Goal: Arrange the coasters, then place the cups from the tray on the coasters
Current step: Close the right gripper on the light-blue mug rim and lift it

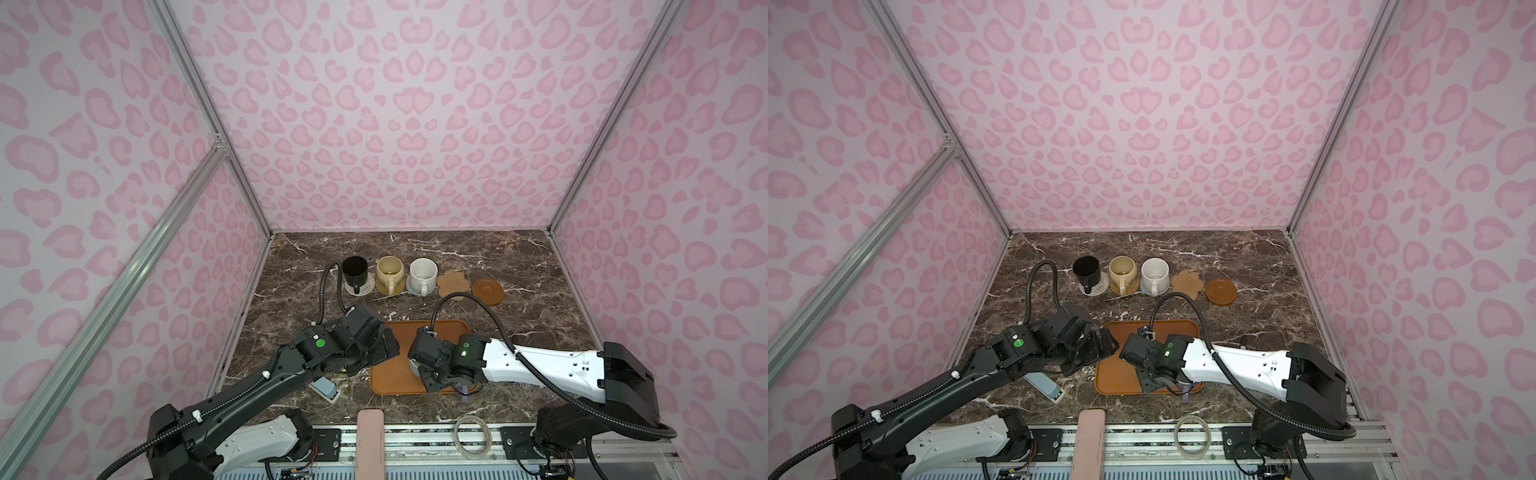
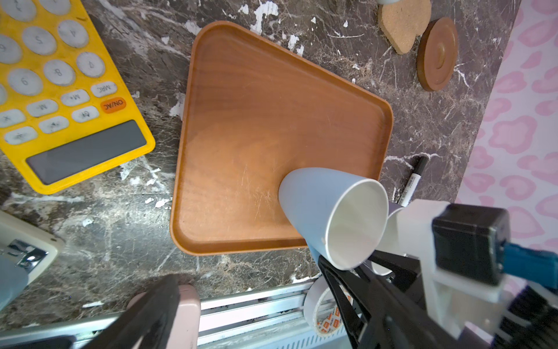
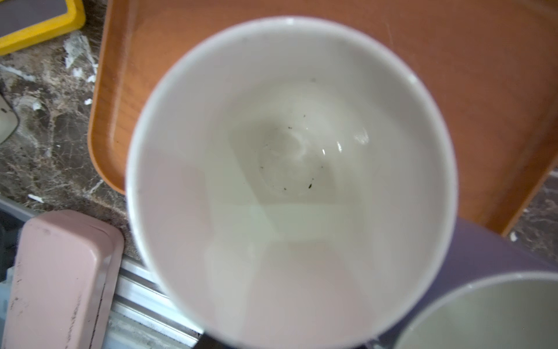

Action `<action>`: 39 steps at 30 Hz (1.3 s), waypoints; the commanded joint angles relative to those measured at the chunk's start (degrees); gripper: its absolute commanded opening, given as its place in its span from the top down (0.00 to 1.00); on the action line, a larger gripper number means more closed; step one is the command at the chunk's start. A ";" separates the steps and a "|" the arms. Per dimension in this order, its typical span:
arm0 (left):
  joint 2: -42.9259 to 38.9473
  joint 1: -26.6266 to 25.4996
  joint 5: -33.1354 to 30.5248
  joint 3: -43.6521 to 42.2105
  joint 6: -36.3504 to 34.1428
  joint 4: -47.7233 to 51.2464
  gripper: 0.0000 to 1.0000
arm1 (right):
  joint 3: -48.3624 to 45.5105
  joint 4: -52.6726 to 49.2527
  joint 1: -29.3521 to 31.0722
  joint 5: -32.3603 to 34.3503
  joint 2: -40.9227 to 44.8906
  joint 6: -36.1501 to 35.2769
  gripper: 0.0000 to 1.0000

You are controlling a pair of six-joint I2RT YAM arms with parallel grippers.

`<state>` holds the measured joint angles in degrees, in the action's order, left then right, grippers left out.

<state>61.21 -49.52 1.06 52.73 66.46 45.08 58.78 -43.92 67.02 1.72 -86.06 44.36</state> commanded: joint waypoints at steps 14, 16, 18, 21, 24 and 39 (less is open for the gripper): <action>-2.74 -0.05 -2.95 -2.36 3.08 -1.71 0.01 | 2.19 3.60 -0.21 3.40 -4.11 -4.02 0.75; -3.02 0.00 -3.29 -2.54 3.07 -1.51 0.00 | 1.96 4.32 -0.23 3.25 -4.05 -4.35 0.77; -3.08 -0.05 -3.58 -2.72 3.16 -1.49 0.01 | 1.86 4.69 -0.31 3.27 -4.29 -4.61 0.78; -3.11 -0.08 -3.79 -2.85 3.17 -1.80 0.00 | 1.82 5.06 -0.39 3.30 -4.72 -5.01 0.81; -2.94 -0.07 -3.70 -2.90 3.20 -2.36 0.00 | 1.86 5.29 -0.40 3.12 -4.95 -5.34 0.85; -3.66 -0.08 -4.14 -2.81 3.17 -3.42 0.00 | 1.08 6.26 -0.40 3.30 -3.15 -5.59 1.00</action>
<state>57.74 -49.56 -1.96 49.87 69.32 42.81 60.16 -38.92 66.63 4.14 -89.60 39.27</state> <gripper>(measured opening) 0.998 0.139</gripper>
